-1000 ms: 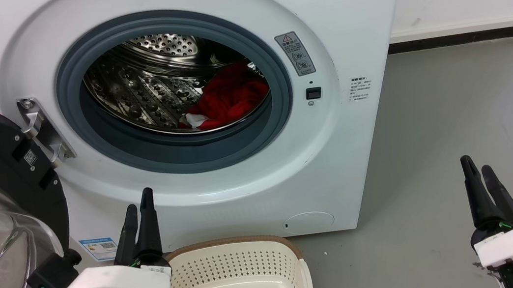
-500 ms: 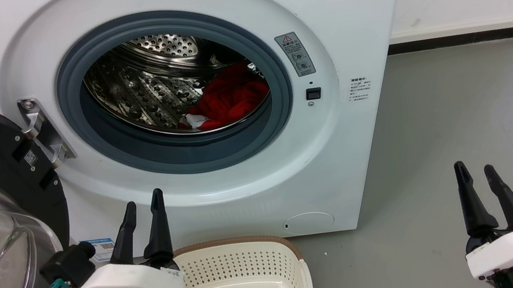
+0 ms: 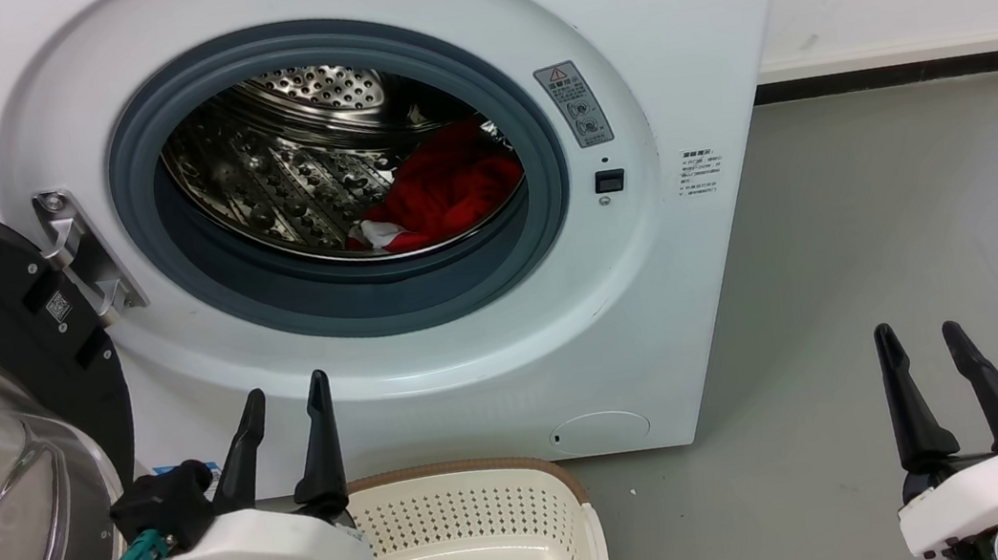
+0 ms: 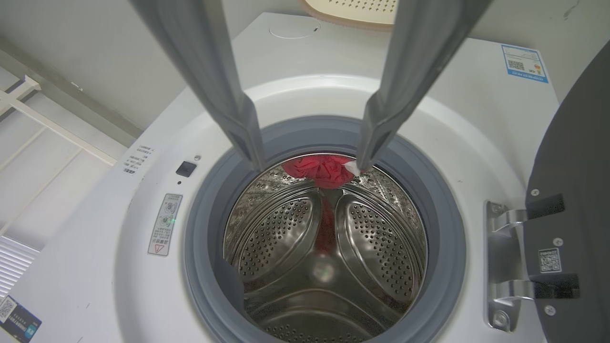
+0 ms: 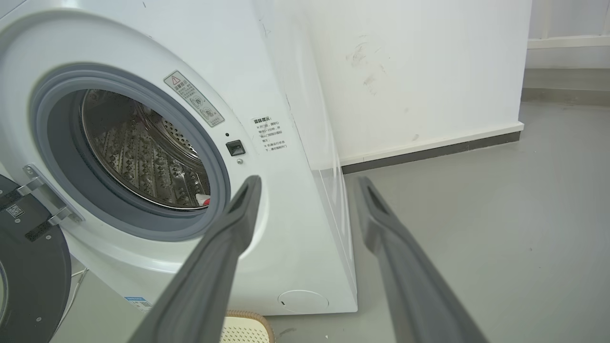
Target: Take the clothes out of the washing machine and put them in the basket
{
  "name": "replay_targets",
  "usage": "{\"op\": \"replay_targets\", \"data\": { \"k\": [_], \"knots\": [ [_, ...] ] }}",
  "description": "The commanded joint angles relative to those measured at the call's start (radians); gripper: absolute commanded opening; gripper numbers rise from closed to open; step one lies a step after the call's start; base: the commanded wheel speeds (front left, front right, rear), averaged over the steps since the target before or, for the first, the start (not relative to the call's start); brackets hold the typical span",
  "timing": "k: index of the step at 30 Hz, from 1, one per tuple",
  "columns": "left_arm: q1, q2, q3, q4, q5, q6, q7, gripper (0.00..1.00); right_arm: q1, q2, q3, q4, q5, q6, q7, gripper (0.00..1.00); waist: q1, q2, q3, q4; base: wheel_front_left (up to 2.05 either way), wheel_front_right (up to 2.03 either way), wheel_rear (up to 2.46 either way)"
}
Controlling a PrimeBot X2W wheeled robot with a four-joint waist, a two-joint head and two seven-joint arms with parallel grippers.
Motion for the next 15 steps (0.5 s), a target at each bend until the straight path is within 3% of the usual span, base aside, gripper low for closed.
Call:
{"op": "replay_targets", "data": {
  "k": [1,15],
  "knots": [
    [-0.020,0.003,-0.001,-0.001,0.027,0.006,-0.011,1.00,0.002,0.000,0.001,-0.015,-0.031,0.000,-0.010,1.00,0.0000,-0.0001,0.000,-0.001,0.00,0.00,0.00],
    [-0.032,0.015,-0.027,0.035,0.165,0.024,-0.045,1.00,0.018,0.000,0.000,-0.028,-0.175,0.000,-0.014,1.00,0.0000,-0.0001,0.000,0.001,0.00,0.00,0.00]
  ]
}}
